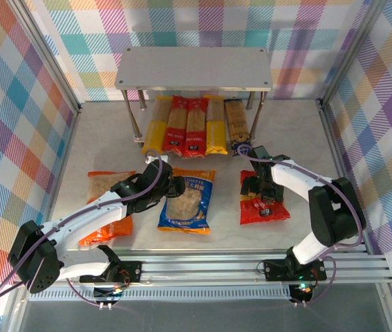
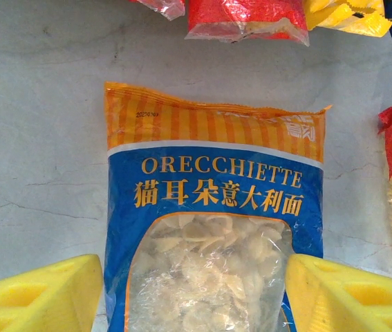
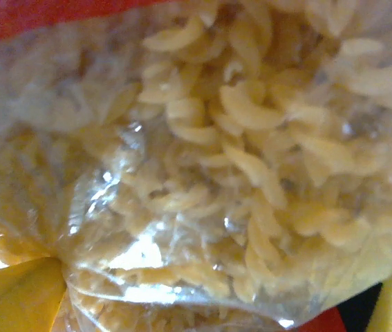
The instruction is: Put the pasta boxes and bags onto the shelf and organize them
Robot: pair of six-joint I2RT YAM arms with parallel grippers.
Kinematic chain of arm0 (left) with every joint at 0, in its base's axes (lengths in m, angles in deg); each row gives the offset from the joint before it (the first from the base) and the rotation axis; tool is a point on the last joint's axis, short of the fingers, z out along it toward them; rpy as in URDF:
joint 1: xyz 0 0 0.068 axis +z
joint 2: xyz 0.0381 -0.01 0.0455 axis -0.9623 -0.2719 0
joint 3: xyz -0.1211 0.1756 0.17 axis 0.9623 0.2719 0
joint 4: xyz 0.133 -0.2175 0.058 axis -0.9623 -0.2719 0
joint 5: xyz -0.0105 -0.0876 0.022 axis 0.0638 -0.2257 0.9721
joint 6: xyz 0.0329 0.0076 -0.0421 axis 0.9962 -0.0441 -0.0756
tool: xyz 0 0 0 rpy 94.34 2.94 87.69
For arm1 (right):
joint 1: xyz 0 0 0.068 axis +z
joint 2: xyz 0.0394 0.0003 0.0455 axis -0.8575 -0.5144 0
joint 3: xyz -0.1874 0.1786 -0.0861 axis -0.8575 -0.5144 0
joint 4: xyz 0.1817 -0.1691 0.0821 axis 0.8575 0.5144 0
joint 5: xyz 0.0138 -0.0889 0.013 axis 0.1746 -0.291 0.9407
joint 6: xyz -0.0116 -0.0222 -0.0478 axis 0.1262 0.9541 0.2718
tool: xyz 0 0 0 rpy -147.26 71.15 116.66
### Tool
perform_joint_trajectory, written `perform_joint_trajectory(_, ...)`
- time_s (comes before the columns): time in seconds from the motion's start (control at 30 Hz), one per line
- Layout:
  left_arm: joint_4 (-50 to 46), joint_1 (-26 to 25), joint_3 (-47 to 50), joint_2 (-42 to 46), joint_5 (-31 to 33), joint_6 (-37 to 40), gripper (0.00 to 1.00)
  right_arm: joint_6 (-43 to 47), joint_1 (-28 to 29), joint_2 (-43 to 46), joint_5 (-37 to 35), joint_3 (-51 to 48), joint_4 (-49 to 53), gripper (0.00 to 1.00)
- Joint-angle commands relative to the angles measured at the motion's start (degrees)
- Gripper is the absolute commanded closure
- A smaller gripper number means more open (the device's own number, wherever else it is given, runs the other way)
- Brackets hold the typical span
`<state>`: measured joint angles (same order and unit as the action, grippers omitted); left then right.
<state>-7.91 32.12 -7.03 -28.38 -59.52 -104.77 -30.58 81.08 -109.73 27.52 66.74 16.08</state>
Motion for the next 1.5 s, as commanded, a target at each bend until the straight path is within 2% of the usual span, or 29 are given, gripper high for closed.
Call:
perform_joint_trajectory(0.0, -0.92, 0.89, 0.54, 0.44, 1.09, 0.59, 0.30, 1.30, -0.40, -2.86, 2.98, -3.46, -0.63, 0.09)
perform_joint_trajectory(0.17, -0.35, 1.11, 0.51, 0.23, 0.63, 0.53, 0.30, 1.61, -0.94, -0.76, 4.48, -5.36, 0.30, 0.29)
perform_joint_trajectory(0.33, 0.01, 1.16, 0.38, -0.26, -0.06, 0.51, 0.30, 1.90, -1.29, 0.89, 4.88, -6.18, 1.38, 0.40)
perform_joint_trajectory(0.4, 0.09, 1.15, 0.34, -0.25, -0.05, 0.46, 0.30, 2.27, -1.43, 1.54, 5.06, -6.29, 1.74, 0.51)
perform_joint_trajectory(0.43, -0.03, 1.16, 0.34, -0.21, -0.08, 0.44, 0.30, 2.36, -1.47, 1.96, 5.05, -6.38, 1.91, 0.60)
perform_joint_trajectory(0.53, -0.02, 1.18, 0.42, -0.09, 0.08, 0.56, 0.30, 2.72, -1.69, 3.34, 5.13, -6.32, 2.58, 0.73)
perform_joint_trajectory(0.67, 0.00, 1.15, 0.65, 0.08, 0.07, 0.55, 0.30, 2.88, -1.74, 5.45, 5.23, -5.86, 3.70, 0.83)
perform_joint_trajectory(0.77, 0.07, 1.22, 0.51, -0.12, 0.19, 0.70, 0.30, 3.05, -1.74, 7.60, 4.76, -5.04, 4.97, 1.00)
perform_joint_trajectory(0.97, 0.85, 1.84, -0.34, -1.84, -0.22, 1.69, 0.29, 3.05, -1.74, 16.35, 1.63, -2.07, 8.95, 1.00)
perform_joint_trajectory(1.2, 3.08, 2.29, -1.33, -3.71, -1.96, 1.72, 0.30, 4.68, -1.74, 26.06, -2.84, 6.06, 14.99, 1.00)
perform_joint_trajectory(1.47, 2.80, 3.37, -2.39, -3.52, -2.34, 2.73, 0.30, 9.57, -1.78, 29.29, -8.19, 25.12, 19.41, 1.00)
